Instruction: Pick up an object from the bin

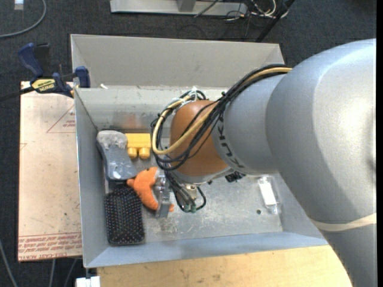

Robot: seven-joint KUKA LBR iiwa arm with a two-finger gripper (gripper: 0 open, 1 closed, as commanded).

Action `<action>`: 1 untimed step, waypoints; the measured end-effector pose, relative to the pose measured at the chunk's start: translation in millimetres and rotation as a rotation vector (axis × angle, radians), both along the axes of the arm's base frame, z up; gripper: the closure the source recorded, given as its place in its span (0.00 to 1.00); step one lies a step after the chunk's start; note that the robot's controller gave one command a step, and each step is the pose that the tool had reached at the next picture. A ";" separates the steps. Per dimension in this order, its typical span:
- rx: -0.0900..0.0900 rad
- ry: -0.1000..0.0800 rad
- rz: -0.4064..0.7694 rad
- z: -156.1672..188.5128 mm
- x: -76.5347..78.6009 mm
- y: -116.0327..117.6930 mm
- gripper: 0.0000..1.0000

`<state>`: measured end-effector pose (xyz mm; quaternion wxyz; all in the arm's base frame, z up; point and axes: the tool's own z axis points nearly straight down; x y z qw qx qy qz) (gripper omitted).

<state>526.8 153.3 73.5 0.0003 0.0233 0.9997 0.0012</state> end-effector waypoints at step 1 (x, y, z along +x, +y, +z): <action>-0.001 0.005 0.000 16.9 -1.6 -0.4 1.00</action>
Offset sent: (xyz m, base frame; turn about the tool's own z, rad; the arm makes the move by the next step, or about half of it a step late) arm 0.0001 0.0001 0.0370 0.0000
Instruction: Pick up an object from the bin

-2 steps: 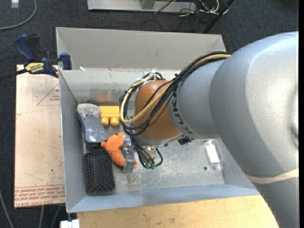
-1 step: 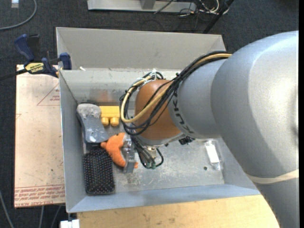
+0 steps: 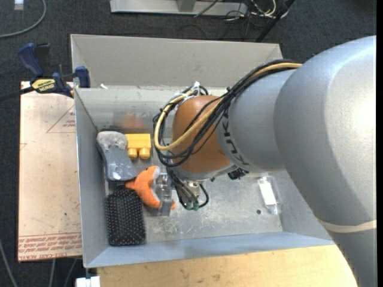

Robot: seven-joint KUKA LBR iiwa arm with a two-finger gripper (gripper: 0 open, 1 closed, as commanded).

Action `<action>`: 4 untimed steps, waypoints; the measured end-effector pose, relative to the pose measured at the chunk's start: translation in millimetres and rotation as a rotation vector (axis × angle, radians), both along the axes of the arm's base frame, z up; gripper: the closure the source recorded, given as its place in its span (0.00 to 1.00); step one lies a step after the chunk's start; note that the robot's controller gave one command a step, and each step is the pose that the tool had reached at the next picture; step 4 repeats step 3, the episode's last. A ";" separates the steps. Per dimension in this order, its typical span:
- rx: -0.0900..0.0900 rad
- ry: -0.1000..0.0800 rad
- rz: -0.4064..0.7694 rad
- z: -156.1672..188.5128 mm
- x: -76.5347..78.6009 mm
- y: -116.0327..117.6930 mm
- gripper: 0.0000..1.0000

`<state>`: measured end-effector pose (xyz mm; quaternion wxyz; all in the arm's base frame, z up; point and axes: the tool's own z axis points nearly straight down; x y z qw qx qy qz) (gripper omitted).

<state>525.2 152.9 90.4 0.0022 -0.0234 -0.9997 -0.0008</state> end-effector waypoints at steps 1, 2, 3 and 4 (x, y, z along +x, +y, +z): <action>0.002 -0.006 0.001 18.9 1.7 0.5 1.00; 0.003 -0.010 0.001 28.9 2.8 1.1 1.00; 0.004 -0.010 0.002 34.7 2.9 1.2 1.00; 0.004 -0.010 0.002 34.7 2.9 1.2 1.00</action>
Offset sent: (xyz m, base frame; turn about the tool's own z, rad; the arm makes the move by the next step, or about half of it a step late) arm 0.0000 -0.0002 0.0136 0.0000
